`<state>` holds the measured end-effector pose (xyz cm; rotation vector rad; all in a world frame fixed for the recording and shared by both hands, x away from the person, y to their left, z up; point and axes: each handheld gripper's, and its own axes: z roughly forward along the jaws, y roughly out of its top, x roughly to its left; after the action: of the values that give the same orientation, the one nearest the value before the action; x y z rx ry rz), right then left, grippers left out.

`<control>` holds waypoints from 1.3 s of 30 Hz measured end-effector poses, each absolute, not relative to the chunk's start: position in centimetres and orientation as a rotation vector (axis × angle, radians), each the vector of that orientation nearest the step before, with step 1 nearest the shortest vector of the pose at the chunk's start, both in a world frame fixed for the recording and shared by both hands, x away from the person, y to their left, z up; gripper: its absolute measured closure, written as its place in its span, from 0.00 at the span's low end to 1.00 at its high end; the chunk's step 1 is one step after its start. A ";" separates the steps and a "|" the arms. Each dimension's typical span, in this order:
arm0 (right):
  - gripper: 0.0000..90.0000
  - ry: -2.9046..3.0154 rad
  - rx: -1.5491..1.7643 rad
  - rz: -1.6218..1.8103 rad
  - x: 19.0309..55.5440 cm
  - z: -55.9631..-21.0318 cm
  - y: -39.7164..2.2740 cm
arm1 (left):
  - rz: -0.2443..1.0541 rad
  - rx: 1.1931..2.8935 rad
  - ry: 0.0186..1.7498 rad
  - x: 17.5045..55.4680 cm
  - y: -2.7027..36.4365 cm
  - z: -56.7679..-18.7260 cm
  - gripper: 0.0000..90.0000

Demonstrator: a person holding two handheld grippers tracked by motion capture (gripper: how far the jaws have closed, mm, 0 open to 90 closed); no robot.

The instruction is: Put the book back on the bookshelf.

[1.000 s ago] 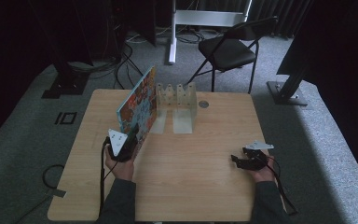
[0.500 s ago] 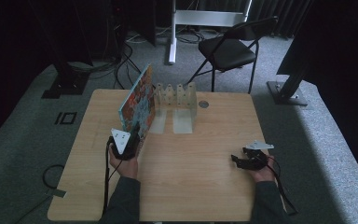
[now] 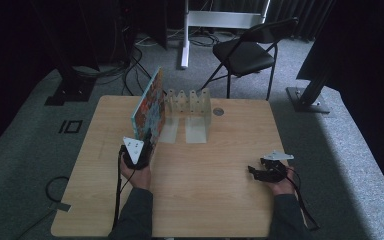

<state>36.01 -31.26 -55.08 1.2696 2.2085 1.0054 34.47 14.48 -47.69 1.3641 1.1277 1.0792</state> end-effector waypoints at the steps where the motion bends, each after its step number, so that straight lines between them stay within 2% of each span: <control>1: 0.34 2.208 1.270 1.005 36.0 -55.1 -31.3 | 1.079 1.363 1.131 34.6 14.4 -47.8 0.90; 14: 0.34 2.209 1.274 1.008 36.0 -55.1 -31.3 | 1.129 1.352 1.135 35.1 13.3 -48.3 0.90; 39: 0.34 2.207 1.276 1.010 36.0 -55.1 -31.3 | 1.145 1.338 1.139 35.7 12.8 -49.0 0.90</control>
<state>36.00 -31.34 -55.07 1.2764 2.2073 1.0103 35.75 12.84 -49.02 1.3382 1.1391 1.1455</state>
